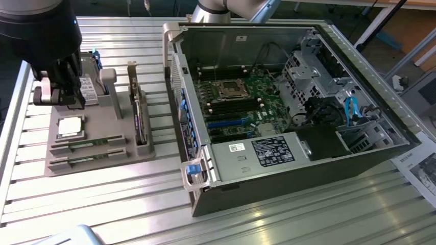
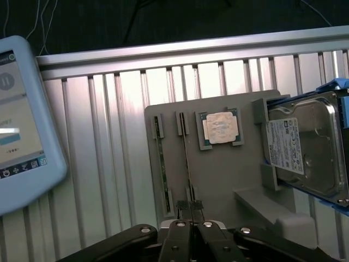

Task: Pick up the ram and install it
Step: 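Pick up the ram and move it above insertion slot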

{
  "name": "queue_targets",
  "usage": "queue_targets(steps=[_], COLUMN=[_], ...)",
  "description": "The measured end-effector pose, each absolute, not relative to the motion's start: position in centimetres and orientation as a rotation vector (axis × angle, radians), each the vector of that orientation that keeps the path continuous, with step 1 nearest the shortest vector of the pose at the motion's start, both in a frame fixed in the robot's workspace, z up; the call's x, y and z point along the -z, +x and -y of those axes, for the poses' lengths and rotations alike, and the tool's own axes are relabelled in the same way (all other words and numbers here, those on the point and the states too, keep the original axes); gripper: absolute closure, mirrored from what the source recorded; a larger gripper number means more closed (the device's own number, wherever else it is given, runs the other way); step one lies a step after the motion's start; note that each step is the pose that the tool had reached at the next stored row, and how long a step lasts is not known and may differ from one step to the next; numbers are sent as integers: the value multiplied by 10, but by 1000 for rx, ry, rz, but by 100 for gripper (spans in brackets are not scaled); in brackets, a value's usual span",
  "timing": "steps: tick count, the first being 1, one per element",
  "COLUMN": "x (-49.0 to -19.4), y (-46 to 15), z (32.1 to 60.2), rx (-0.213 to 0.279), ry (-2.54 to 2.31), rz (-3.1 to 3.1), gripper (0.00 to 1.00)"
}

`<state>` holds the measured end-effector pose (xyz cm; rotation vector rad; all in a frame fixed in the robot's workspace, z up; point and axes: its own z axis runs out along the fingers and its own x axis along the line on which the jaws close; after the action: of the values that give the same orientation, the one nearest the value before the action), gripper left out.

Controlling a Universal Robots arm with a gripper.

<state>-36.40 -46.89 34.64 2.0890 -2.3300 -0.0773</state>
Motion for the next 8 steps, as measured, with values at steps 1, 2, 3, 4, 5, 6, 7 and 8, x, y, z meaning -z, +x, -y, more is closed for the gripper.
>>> queue_targets(steps=[1, 2, 3, 4, 5, 6, 7, 8], x=[-345, -343, -342, -341, -340, -338, -337, -336], y=[-364, -364, -364, -364, -364, -364, -364, -364], z=[469, 469, 470, 470, 470, 470, 470, 470], rx=[77, 77, 77, 77, 77, 77, 77, 77], ry=[2089, 2090, 2090, 2090, 2091, 2091, 2091, 2092], rz=[2330, 2329, 2329, 2329, 2328, 2328, 2328, 2328], gripper=[90, 90, 90, 90, 90, 90, 90, 90])
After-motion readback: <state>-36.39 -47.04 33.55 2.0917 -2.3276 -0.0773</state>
